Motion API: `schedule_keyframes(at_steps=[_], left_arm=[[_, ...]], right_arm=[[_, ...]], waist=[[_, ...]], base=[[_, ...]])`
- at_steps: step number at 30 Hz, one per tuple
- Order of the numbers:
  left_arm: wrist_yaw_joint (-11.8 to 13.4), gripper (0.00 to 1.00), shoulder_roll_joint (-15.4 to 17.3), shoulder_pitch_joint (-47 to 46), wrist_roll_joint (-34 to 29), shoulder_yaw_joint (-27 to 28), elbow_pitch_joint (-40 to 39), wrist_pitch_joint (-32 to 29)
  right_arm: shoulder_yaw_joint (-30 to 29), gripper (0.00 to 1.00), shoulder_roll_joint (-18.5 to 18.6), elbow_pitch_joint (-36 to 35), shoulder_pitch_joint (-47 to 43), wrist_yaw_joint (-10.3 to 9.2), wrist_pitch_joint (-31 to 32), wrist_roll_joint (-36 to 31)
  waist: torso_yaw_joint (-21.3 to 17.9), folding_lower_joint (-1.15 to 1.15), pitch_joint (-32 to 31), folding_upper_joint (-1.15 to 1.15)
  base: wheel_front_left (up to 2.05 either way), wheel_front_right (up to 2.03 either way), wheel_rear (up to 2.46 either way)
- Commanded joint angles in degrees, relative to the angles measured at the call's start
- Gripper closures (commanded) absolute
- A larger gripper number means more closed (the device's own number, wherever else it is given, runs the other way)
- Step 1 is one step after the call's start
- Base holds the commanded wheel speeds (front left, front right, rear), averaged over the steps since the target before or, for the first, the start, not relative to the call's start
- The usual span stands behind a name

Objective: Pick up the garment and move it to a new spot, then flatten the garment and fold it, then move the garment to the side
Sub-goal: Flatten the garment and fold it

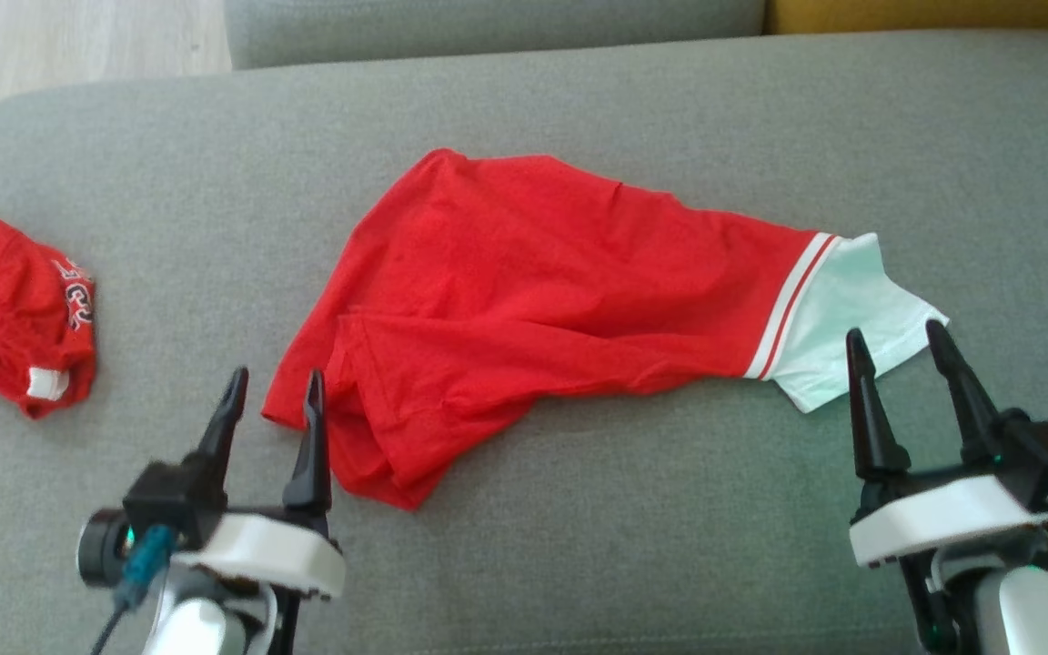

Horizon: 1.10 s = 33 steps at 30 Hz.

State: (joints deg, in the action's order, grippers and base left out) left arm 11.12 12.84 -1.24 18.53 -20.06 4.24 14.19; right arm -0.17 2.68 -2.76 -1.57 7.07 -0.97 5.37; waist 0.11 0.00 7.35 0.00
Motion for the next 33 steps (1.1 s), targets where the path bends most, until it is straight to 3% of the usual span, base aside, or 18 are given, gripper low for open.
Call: schedule_keyframes(at_steps=[1,16,26,33], left_arm=[[0.2,0.0,1.4,-1.5,-0.5,1.7,-2.2,0.2],[0.6,0.0,1.7,0.2,0.0,0.4,-4.3,-1.2],[-4.1,0.0,0.1,-1.2,5.2,-3.9,-1.8,-11.1],[-5.3,0.0,-1.1,-2.9,8.4,-3.0,2.0,-12.0]], right_arm=[[1.4,0.0,0.6,-2.3,0.9,0.42,0.0,-0.5],[1.6,0.0,0.5,-3.6,-0.5,0.42,0.9,-0.1],[2.2,0.0,0.4,-3.5,0.1,0.42,0.8,0.5],[2.3,0.0,0.4,-3.4,0.6,0.42,0.7,0.8]], waist=[[0.0,0.0,-0.3,0.0],[-0.4,0.0,-1.0,0.0],[-1.0,0.0,0.5,0.0],[-1.7,0.0,1.7,0.0]], base=[[0.0,0.0,0.0],[0.0,0.0,0.0],[0.0,0.0,0.0],[0.0,0.0,0.0]])
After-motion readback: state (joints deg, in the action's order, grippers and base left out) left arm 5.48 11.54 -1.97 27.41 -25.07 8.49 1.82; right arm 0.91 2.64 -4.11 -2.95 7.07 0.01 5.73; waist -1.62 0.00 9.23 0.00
